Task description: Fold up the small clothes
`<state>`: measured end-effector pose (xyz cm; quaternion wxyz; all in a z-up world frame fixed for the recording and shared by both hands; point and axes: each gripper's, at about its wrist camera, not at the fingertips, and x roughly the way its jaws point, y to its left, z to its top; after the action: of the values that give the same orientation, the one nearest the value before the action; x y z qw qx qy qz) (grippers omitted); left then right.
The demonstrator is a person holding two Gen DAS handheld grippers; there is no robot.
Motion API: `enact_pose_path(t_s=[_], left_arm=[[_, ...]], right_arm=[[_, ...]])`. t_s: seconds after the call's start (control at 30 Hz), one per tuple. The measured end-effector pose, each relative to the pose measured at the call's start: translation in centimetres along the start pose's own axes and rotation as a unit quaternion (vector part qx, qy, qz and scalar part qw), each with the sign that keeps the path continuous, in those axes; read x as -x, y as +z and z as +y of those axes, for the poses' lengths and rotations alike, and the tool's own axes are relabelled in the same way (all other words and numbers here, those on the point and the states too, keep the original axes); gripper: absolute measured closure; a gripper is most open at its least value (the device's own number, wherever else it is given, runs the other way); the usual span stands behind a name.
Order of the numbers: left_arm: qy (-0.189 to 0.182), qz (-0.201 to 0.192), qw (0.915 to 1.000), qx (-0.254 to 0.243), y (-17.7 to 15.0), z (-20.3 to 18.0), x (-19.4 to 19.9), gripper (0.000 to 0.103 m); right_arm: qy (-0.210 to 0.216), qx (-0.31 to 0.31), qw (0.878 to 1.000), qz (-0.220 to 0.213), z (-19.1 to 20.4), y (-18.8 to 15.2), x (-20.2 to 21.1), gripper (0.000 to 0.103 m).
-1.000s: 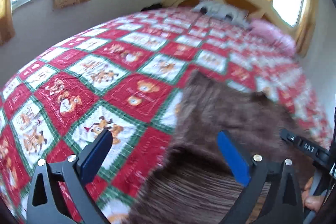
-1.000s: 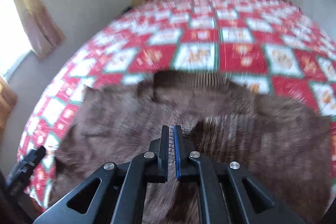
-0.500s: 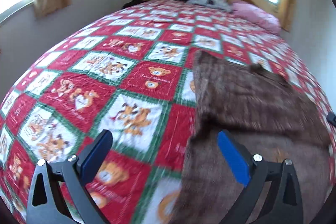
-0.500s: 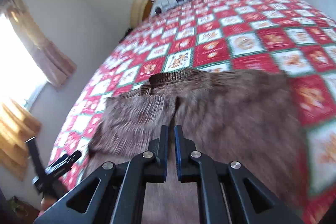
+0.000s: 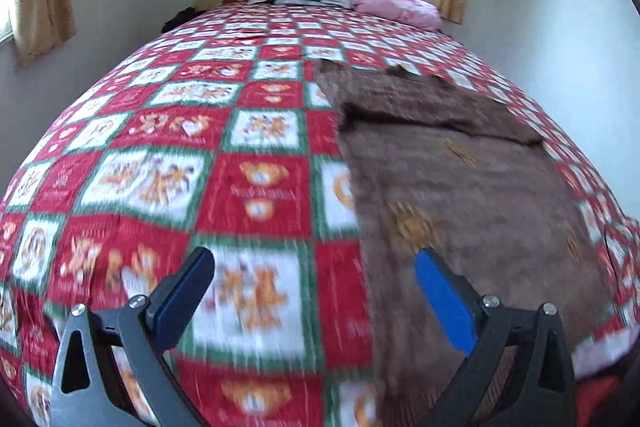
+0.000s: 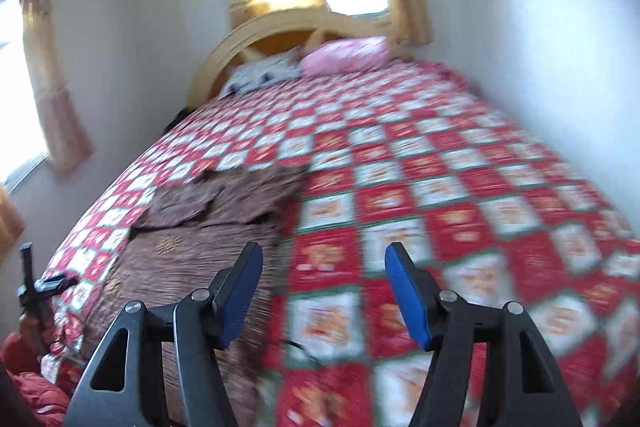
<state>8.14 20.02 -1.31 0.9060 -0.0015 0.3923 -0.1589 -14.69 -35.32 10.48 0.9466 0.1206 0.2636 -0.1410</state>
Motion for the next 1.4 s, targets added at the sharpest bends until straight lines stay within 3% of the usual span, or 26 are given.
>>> enact_pose_path(t_s=[0.1,0.2,0.33,0.47,0.6,0.7,0.87,1.03,1.1,1.13,1.23,1.33,1.4], left_arm=[[-0.028,0.004,0.9996,-0.01,-2.2,-1.0,1.3,0.0],[-0.05,0.003,0.9987,-0.005,-4.0,-2.0,2.5,0.0],[-0.074,0.018,0.997,-0.014,-5.3,-3.5,2.9,0.0],[-0.059,0.028,0.9955,-0.069,-6.1,-5.2,3.3,0.0],[-0.054,0.048,0.9952,-0.066,-7.1,-4.9,2.7,0.0],[-0.065,0.063,0.995,-0.04,-7.7,-4.1,2.0,0.0],[-0.1,0.088,0.991,0.014,-8.4,-3.1,0.8,0.0],[-0.106,0.079,0.991,0.021,-8.9,-3.1,1.0,0.003],[-0.107,0.077,0.9909,0.027,-8.9,-3.0,1.2,0.006],[-0.111,0.076,0.9904,0.031,-8.9,-2.9,1.2,0.01],[-0.139,0.086,0.9859,0.034,-8.9,-2.8,1.5,0.025],[-0.166,0.099,0.9809,0.023,-9.0,-3.3,1.8,0.028],[-0.164,0.098,0.9814,0.016,-9.1,-3.6,1.8,0.027]], right_arm=[[-0.006,-0.041,0.998,-0.043,-3.2,-0.7,5.7,0.038],[-0.001,-0.044,0.997,-0.07,-3.6,-1.7,9.1,0.039],[0.029,-0.009,0.998,-0.051,-1.7,-3.6,9.9,0.039],[0.08,0.084,0.993,0.027,3.0,-6.5,7.3,0.039],[0.099,0.144,0.98,0.098,7.1,-9.7,3.3,0.039],[0.115,0.127,0.974,0.146,8.0,-11.8,-0.9,0.039],[0.145,0.043,0.964,0.219,7.2,-14.5,-5.7,0.039],[0.134,0.058,0.966,0.213,7.7,-15.7,-5.2,0.04],[0.144,0.06,0.963,0.218,8.1,-15.8,-5.3,0.058],[0.146,0.063,0.962,0.221,8.4,-15.9,-5.4,0.061],[0.139,0.081,0.963,0.216,9.1,-16.1,-5.3,0.062],[0.147,0.077,0.961,0.221,9.2,-16.0,-5.2,0.069],[0.161,0.063,0.959,0.224,9.1,-16.0,-5.4,0.069]])
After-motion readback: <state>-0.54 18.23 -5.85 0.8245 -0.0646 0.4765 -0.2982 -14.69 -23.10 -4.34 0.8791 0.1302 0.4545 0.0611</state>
